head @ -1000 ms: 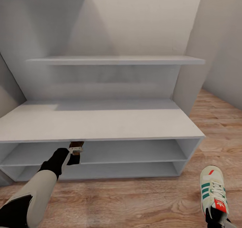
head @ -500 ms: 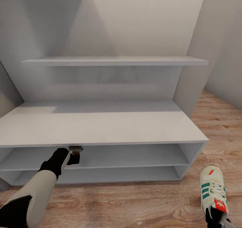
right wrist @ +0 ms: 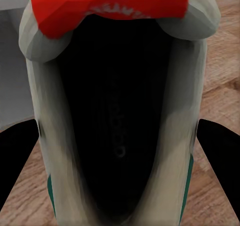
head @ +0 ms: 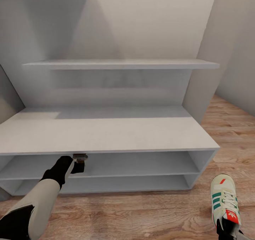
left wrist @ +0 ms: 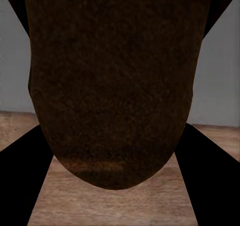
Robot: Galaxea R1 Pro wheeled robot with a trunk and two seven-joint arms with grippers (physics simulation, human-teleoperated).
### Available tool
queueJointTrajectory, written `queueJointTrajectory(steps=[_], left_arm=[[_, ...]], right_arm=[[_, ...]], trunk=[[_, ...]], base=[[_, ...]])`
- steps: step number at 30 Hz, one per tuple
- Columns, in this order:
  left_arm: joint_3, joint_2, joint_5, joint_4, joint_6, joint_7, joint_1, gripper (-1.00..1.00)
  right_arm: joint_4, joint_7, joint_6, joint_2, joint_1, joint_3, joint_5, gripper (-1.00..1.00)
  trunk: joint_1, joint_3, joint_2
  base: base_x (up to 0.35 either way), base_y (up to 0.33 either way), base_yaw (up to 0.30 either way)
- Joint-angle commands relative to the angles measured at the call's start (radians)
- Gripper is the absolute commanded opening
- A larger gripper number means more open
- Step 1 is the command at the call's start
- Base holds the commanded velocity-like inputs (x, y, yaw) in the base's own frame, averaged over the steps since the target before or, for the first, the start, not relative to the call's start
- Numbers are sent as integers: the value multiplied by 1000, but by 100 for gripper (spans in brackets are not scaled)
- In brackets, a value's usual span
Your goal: Pick up the two gym shoes and the two sandals from the corridor floor and place them onto the hallstand (shoe rack) in the corridor, making sure they are on the rack and not on the floor. Arrange them so the two gym shoes are next to each other and the two sandals are next to each other.
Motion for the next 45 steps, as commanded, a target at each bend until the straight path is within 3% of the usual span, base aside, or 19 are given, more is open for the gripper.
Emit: queueJointTrajectory(steps=[1, 22, 40, 42, 43, 45], left_arm=[[6, -1, -11, 0, 4, -8, -1, 100], [7, 3, -11, -12, 4, -9, 0, 100], [6, 2, -10, -14, -1, -9, 7, 100], [6, 5, -10, -13, -34, -9, 8, 100], [5, 8, -10, -7, -96, -12, 11, 100], [5, 11, -10, -2, -138, -18, 21, 100]], right_arm=[[1, 4, -3, 0, -1, 1, -8, -100], [1, 4, -3, 0, -1, 1, -8, -100], [0, 4, -3, 0, -1, 1, -8, -100], [0, 4, -3, 0, -1, 0, -8, -100], [0, 4, -3, -1, -1, -1, -8, -100], [-1, 4, -3, -1, -1, -1, -8, -100]], trunk=[[0, -1, 0], [0, -1, 0], [0, -1, 0], [0, -1, 0], [0, -1, 0], [0, -1, 0]], base=[[0, 0, 0], [-6, 1, 0], [-319, 8, 0], [-334, 0, 0], [-335, 0, 0], [-334, 0, 0]])
